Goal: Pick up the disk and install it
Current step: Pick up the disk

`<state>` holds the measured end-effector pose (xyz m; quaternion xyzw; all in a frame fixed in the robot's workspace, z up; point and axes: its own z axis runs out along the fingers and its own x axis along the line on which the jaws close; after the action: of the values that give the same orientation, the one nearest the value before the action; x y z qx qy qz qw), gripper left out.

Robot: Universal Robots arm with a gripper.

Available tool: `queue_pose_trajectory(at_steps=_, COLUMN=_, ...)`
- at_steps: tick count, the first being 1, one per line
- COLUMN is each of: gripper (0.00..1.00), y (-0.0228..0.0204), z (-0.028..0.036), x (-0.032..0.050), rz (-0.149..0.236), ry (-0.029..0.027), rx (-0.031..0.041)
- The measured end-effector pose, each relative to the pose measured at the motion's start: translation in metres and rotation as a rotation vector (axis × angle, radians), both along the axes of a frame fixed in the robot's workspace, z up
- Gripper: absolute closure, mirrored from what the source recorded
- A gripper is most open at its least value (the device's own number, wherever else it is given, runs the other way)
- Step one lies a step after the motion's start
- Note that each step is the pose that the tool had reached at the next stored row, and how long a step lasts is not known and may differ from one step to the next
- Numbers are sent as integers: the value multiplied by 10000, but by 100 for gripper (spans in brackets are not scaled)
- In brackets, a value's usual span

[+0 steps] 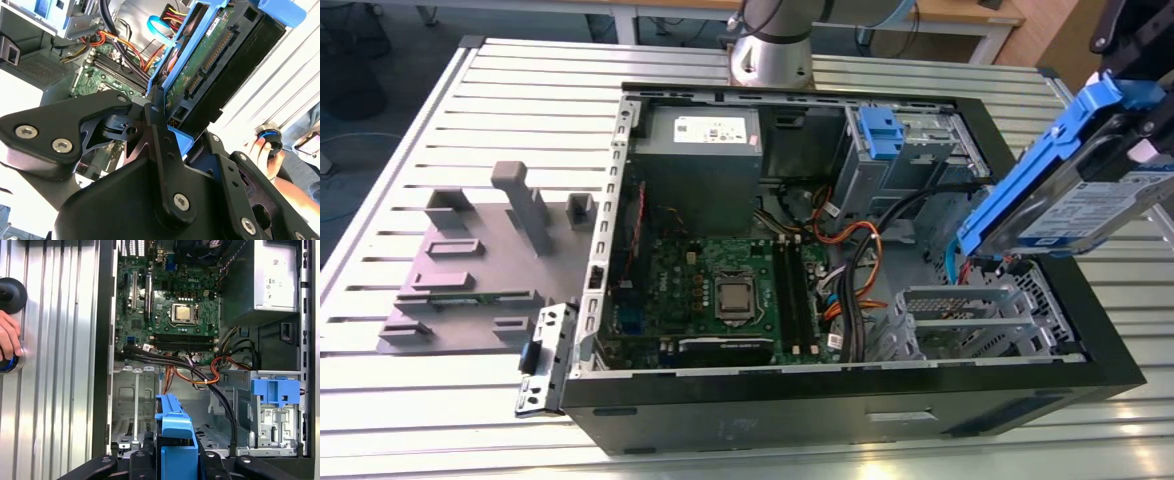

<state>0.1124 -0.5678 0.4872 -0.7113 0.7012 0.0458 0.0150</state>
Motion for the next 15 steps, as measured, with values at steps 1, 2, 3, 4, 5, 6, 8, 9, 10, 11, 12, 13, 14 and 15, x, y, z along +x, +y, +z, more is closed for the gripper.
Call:
queue_pose_trajectory(at_steps=1, gripper=64, y=-7, z=-1, x=0, rz=0, ry=1, rx=1)
queue_pose_trajectory(at_steps=2, gripper=64, y=-13, z=-1, x=0, rz=0, ry=0, rx=1)
queue_pose_trajectory(at_steps=3, gripper=64, y=-20, z=-1, x=0, rz=0, ry=0, rx=0)
queue_pose_trajectory(at_steps=4, gripper=64, y=-26, z=-1, x=0, rz=0, ry=0, rx=1)
queue_pose_trajectory(at_steps=5, gripper=64, y=-33, z=-2, x=0, rz=0, ry=0, rx=1)
queue_pose_trajectory(at_steps=6, gripper=64, y=-40, z=-2, x=0, rz=0, ry=0, rx=0)
queue_pose_trajectory(at_steps=8, gripper=64, y=-54, z=-3, x=0, rz=0, ry=0, rx=1)
queue_pose_trajectory(at_steps=9, gripper=64, y=-61, z=-3, x=0, rz=0, ry=0, rx=1)
queue_pose_trajectory(at_steps=10, gripper=64, y=-67, z=-3, x=0, rz=0, ry=0, rx=1)
queue_pose_trajectory(at_steps=11, gripper=64, y=-73, z=-4, x=0, rz=0, ry=0, rx=1)
queue_pose_trajectory(at_steps=12, gripper=64, y=-79, z=-4, x=0, rz=0, ry=0, rx=1)
queue_pose_trajectory(at_steps=13, gripper=64, y=-84, z=-4, x=0, rz=0, ry=0, rx=0)
queue_pose_trajectory(at_steps=14, gripper=64, y=-90, z=-4, x=0, rz=0, ry=0, rx=1)
queue_pose_trajectory(at_steps=15, gripper=64, y=-95, z=-5, x=0, rz=0, ry=0, rx=1)
